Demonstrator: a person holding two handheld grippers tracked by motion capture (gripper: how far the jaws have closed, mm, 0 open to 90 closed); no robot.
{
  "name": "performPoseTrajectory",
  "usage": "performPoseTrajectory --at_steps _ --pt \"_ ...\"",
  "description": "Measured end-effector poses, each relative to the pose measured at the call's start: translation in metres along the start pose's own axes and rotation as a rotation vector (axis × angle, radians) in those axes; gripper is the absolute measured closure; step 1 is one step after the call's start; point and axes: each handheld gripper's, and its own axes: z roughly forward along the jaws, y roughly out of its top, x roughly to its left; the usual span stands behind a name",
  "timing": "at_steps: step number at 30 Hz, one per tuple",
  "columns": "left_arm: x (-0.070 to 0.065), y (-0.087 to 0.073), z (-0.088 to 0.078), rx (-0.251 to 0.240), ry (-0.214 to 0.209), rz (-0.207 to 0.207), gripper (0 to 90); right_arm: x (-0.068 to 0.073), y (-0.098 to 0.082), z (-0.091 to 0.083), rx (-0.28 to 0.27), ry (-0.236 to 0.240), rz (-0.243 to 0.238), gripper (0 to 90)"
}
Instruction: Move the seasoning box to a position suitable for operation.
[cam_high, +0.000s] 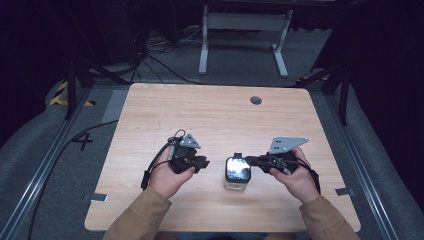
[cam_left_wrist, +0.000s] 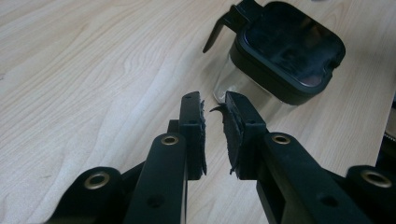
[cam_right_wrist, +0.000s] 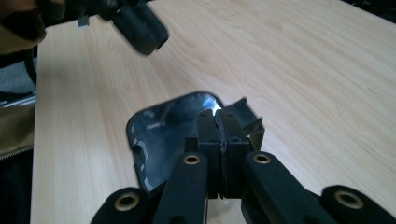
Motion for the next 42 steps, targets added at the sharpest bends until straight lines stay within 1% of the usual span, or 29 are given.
performPoseTrajectory --at_steps 2,3,5,7,9,11,12,14,17,19,21,25,26,30,33,37,39,40,41,42 --pt "-0.002 -0.001 0.000 0.006 -0.006 -0.001 78.4 -0.004 0.003 0.005 -0.007 -0.005 0.013 89.7" --pt "-0.003 -0.002 0.000 0.001 -0.006 0.001 78.8 -0.007 0.004 0.008 -0.014 -0.011 0.016 89.7" --pt "-0.004 -0.003 -0.001 0.004 -0.005 0.005 79.2 -0.011 0.006 0.013 -0.015 -0.014 0.028 89.7" --pt "-0.004 -0.004 -0.001 0.005 -0.008 0.011 79.2 -0.013 0.007 0.016 -0.015 -0.015 0.030 89.7" --pt "-0.004 -0.006 -0.002 -0.001 -0.013 -0.003 79.2 -0.016 0.007 0.021 -0.007 -0.019 0.035 89.7" --pt "-0.004 -0.007 -0.003 0.004 -0.009 0.005 79.3 -0.019 0.006 0.025 -0.007 -0.023 0.043 89.6" --pt "-0.005 -0.007 -0.004 0.005 -0.008 0.000 79.3 -0.021 0.006 0.027 -0.006 -0.022 0.048 89.6" --pt "-0.005 -0.008 -0.004 0.004 -0.007 0.004 79.4 -0.023 0.005 0.029 -0.005 -0.024 0.052 89.7" --pt "-0.006 -0.010 -0.005 0.005 -0.004 -0.005 79.4 -0.025 0.004 0.032 -0.012 -0.015 0.055 89.6" --pt "-0.006 -0.011 -0.006 0.006 -0.001 -0.002 79.4 -0.026 0.004 0.033 -0.015 -0.013 0.055 89.6" --pt "-0.007 -0.012 -0.006 0.001 0.000 -0.011 79.4 -0.026 0.004 0.033 -0.016 -0.011 0.052 89.7" --pt "-0.008 -0.011 -0.006 0.008 -0.001 0.003 79.3 -0.026 0.004 0.033 -0.014 -0.012 0.053 89.8" --pt "-0.009 -0.011 -0.006 0.009 -0.001 -0.002 79.3 -0.026 0.004 0.033 -0.014 -0.012 0.055 89.8" --pt "-0.009 -0.011 -0.004 0.011 -0.004 0.009 79.2 -0.027 0.004 0.033 -0.014 -0.009 0.064 89.9" --pt "-0.009 -0.010 -0.003 0.009 -0.005 0.008 79.0 -0.027 0.003 0.033 -0.017 -0.008 0.072 89.9" --pt "-0.012 -0.009 -0.002 0.013 -0.014 0.013 78.8 -0.027 0.003 0.033 -0.018 -0.008 0.077 89.9" --pt "-0.012 -0.009 -0.002 0.007 -0.017 0.016 78.8 -0.027 0.003 0.033 -0.018 -0.009 0.077 89.9" --pt "-0.014 -0.009 -0.002 0.012 -0.023 0.018 78.8 -0.027 0.003 0.033 -0.018 -0.009 0.077 90.0" --pt "-0.015 -0.008 -0.002 0.008 -0.025 0.015 79.1 -0.027 0.003 0.033 -0.018 -0.011 0.078 89.9" --pt "-0.017 -0.008 -0.001 0.002 -0.036 0.018 79.2 -0.027 0.003 0.033 -0.018 -0.011 0.076 90.0"
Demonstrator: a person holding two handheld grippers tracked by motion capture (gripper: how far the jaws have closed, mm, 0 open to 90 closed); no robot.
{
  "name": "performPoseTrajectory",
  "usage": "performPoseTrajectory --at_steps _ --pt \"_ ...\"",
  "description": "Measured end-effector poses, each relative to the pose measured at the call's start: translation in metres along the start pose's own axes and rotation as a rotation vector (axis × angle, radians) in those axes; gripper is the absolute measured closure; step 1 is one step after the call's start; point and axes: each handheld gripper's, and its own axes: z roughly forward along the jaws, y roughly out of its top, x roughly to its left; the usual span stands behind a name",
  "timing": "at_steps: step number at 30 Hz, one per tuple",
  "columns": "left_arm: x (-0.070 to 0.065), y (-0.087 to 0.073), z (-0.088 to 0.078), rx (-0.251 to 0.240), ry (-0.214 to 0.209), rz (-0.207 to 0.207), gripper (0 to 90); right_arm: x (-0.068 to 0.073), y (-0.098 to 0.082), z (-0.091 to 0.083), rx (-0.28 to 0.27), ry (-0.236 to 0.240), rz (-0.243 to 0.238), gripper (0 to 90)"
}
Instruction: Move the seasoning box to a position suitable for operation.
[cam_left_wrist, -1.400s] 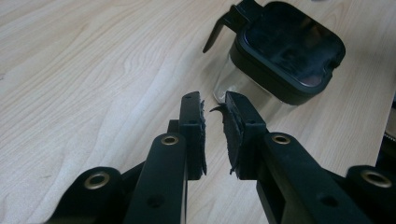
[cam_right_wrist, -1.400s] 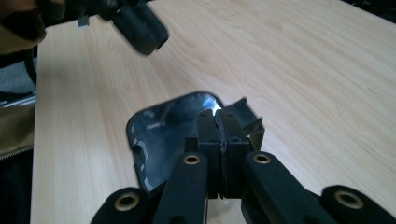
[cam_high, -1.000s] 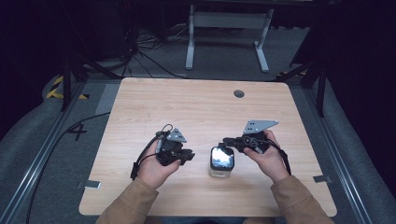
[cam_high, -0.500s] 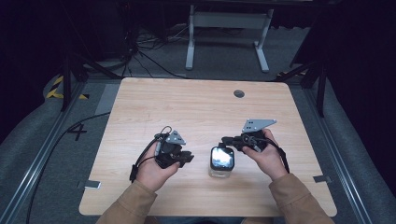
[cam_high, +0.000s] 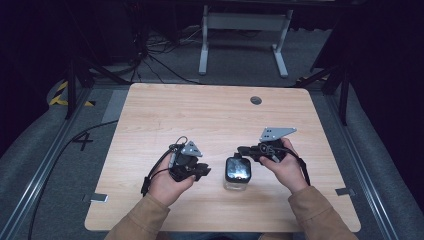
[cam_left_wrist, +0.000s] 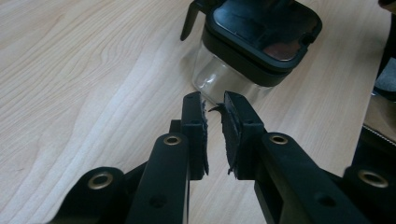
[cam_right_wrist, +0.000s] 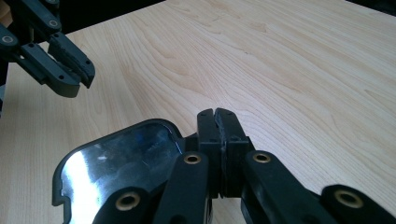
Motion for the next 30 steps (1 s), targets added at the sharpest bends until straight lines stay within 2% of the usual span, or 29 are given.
performPoseTrajectory --at_steps 2,6,8,10,11,16,21,27,30 --pt "-0.001 0.000 0.000 0.002 -0.007 0.007 80.3 0.000 0.000 0.000 0.001 0.000 -0.002 90.0" --pt "-0.006 0.003 0.002 -0.011 -0.083 0.014 83.4 0.000 0.000 0.000 0.002 -0.002 -0.005 89.9" --pt "-0.013 0.005 0.007 -0.004 -0.120 0.030 89.3 0.001 0.000 0.000 0.002 -0.005 -0.005 89.9" --pt "-0.017 0.006 0.011 0.007 -0.128 0.037 89.7 0.001 0.000 0.000 0.002 -0.005 -0.006 89.9" --pt "-0.021 0.007 0.017 0.034 -0.124 0.045 89.9 0.001 0.000 0.000 0.000 -0.005 -0.006 89.9" --pt "-0.025 0.009 0.025 0.043 -0.131 0.046 90.0 0.001 0.000 0.000 -0.001 -0.003 -0.003 89.9" --pt "-0.029 0.012 0.033 0.062 -0.117 0.039 90.0 0.001 0.000 0.000 -0.002 -0.006 -0.002 89.8" --pt "-0.029 0.013 0.035 0.036 -0.112 0.016 89.9 0.001 -0.001 0.000 -0.004 -0.007 -0.006 89.8" --pt "-0.029 0.014 0.035 0.035 -0.112 0.023 89.7 0.001 -0.001 0.000 -0.005 -0.008 -0.006 89.8"
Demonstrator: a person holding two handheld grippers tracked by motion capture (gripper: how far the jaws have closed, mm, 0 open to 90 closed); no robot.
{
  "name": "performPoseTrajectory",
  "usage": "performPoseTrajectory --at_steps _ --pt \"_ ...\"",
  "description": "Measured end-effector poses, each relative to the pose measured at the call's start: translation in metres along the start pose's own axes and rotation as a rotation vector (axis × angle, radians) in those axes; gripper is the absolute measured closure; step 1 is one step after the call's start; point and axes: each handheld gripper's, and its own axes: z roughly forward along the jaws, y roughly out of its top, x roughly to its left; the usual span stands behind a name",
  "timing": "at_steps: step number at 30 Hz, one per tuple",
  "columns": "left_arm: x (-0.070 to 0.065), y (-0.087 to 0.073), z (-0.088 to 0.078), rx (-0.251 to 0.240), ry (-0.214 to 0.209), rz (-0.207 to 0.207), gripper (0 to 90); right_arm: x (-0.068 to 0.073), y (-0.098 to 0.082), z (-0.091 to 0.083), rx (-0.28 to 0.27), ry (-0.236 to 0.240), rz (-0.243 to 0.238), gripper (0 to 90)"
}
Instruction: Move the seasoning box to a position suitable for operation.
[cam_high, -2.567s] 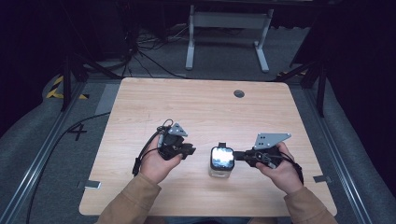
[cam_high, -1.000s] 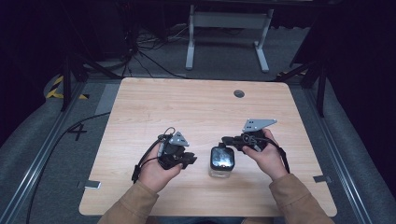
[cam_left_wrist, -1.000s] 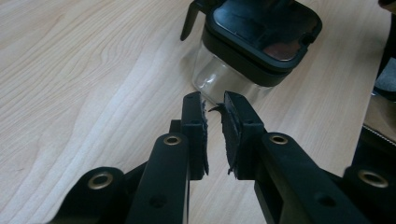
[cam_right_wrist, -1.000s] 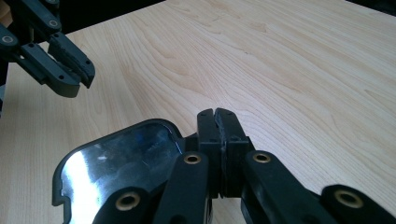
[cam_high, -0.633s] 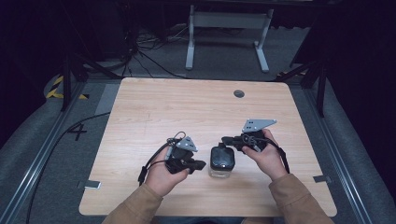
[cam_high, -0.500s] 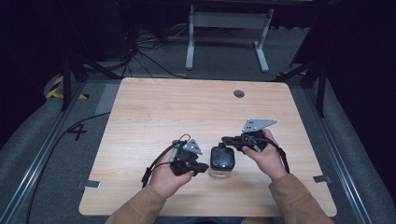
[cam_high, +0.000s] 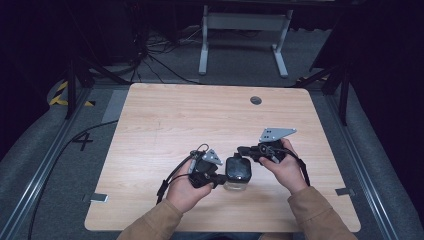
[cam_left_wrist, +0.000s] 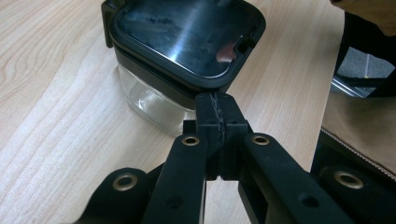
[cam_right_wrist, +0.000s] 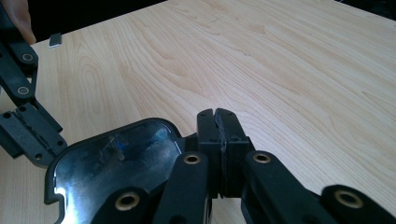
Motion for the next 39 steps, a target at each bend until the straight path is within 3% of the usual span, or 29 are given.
performPoseTrajectory --at_steps 7,12,15,19,20,22,24,27,28,29,30,32,33,37,39 --pt "0.000 0.001 -0.001 -0.018 0.011 0.009 89.2 0.000 0.000 0.000 0.000 0.004 0.003 89.8" --pt "0.001 0.004 -0.007 -0.090 0.024 0.004 89.0 0.000 0.000 0.001 0.000 0.004 0.004 89.6" --pt "0.001 0.007 -0.007 -0.107 0.027 0.000 88.6 -0.001 0.000 0.001 0.000 0.005 0.004 89.1" --pt "0.002 0.009 -0.007 -0.124 0.036 -0.003 88.4 0.003 0.003 -0.013 -0.035 -0.001 -0.006 89.0" --pt "0.003 0.010 -0.008 -0.128 0.036 -0.006 88.4 0.009 0.005 -0.030 -0.034 -0.008 -0.032 89.4" --pt "0.003 0.010 -0.008 -0.135 0.039 -0.009 88.4 0.011 0.005 -0.036 -0.030 -0.007 -0.038 89.6" --pt "0.005 0.011 -0.009 -0.145 0.041 -0.014 88.3 0.021 0.004 -0.058 -0.002 0.002 -0.073 89.9" --pt "0.005 0.011 -0.009 -0.148 0.039 -0.018 88.2 0.027 0.001 -0.069 0.021 0.037 -0.079 89.9" --pt "0.005 0.012 -0.010 -0.152 0.042 -0.018 88.1 0.033 -0.003 -0.075 0.047 0.078 -0.085 89.9" --pt "0.005 0.012 -0.010 -0.152 0.042 -0.018 88.1 0.033 -0.003 -0.075 0.047 0.078 -0.085 89.9" --pt "0.005 0.012 -0.010 -0.151 0.041 -0.018 88.1 0.039 -0.006 -0.074 0.087 0.113 -0.103 89.9" --pt "0.005 0.012 -0.010 -0.156 0.037 -0.017 88.0 0.041 -0.007 -0.072 0.099 0.119 -0.108 89.9" --pt "0.005 0.012 -0.009 -0.154 0.033 -0.015 87.8 0.045 -0.009 -0.063 0.120 0.124 -0.114 89.9" --pt "0.005 0.013 -0.006 -0.134 0.023 -0.006 87.6 0.048 -0.010 -0.050 0.118 0.122 -0.124 89.9" --pt "0.005 0.013 -0.002 -0.112 0.027 0.000 87.6 0.050 -0.009 -0.045 0.093 0.099 -0.132 90.0"
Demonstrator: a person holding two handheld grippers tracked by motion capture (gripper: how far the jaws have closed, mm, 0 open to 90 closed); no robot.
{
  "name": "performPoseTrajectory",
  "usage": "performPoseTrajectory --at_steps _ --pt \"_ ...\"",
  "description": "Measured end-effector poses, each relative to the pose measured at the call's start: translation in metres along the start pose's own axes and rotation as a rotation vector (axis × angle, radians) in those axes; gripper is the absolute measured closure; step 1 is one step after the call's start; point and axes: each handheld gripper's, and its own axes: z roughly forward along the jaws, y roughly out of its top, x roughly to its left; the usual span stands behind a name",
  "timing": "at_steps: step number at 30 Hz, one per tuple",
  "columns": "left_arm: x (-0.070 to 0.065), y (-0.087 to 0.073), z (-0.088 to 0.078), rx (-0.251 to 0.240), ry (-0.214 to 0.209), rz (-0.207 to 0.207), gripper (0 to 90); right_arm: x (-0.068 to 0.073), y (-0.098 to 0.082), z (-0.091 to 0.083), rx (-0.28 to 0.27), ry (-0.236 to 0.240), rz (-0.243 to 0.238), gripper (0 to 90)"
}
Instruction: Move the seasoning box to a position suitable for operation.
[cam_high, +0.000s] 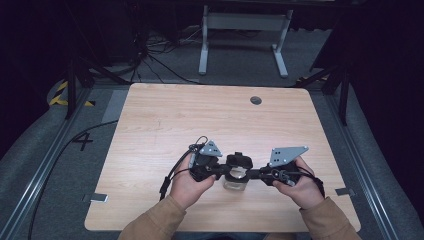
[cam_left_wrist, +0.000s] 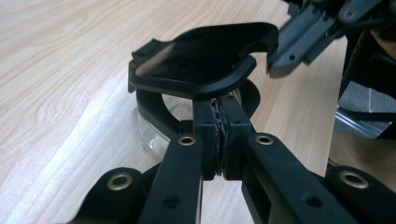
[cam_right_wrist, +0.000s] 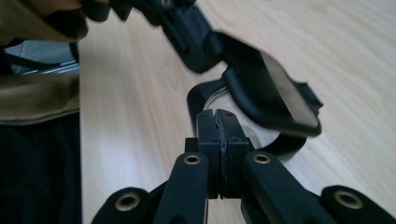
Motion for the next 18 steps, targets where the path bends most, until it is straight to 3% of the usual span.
performPoseTrajectory --at_steps 5,11,18 --pt "-0.001 -0.001 0.006 0.041 0.016 0.015 87.2 0.000 0.005 -0.003 -0.050 -0.036 -0.003 90.0" --pt "-0.002 0.000 0.008 0.057 0.016 0.012 88.6 -0.007 0.016 -0.003 -0.103 -0.064 0.009 89.8" --pt "-0.001 0.000 0.008 0.054 0.009 -0.005 89.1 -0.021 0.021 0.005 -0.133 -0.086 0.065 89.7"
